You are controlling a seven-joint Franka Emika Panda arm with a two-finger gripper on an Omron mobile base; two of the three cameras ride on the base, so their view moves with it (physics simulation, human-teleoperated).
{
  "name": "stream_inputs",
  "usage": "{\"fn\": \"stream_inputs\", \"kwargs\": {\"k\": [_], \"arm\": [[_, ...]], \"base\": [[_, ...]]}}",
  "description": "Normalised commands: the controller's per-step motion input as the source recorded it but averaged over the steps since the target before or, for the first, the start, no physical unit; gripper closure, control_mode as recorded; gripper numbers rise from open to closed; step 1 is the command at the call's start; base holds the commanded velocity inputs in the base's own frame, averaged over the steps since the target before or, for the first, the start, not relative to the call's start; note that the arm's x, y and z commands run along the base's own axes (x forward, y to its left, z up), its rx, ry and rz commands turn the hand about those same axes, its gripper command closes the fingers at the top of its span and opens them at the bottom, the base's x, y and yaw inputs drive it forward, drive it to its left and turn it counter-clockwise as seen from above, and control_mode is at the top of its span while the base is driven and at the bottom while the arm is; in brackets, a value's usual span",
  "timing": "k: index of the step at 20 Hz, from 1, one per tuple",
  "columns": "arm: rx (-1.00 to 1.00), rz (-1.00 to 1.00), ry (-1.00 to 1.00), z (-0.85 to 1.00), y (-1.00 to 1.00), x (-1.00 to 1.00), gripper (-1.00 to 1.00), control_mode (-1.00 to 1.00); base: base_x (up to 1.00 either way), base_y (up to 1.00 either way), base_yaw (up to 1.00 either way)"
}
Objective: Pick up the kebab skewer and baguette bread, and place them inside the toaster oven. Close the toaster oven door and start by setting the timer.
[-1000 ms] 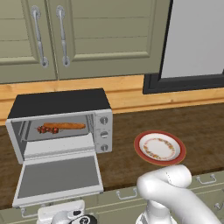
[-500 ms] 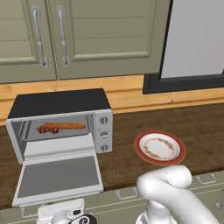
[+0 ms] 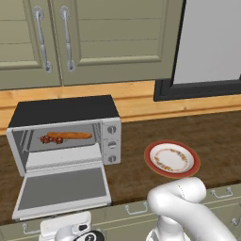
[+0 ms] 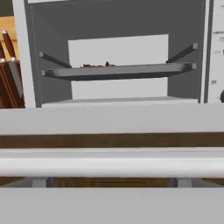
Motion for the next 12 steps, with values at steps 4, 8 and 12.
{"fn": "stream_inputs", "kwargs": {"k": [4,8,12], "arm": [[0.0,0.0,-0.01,0.24,0.0,0.08,-1.0,-1.0],[0.0,0.0,0.0,0.24,0.0,0.2,-1.0,-1.0],[0.0,0.0,0.0,0.33,0.0,0.25,-1.0,-1.0]], "base": [[0.0,0.0,0.0],[0.0,0.0,0.0],[0.0,0.0,0.0]]}}
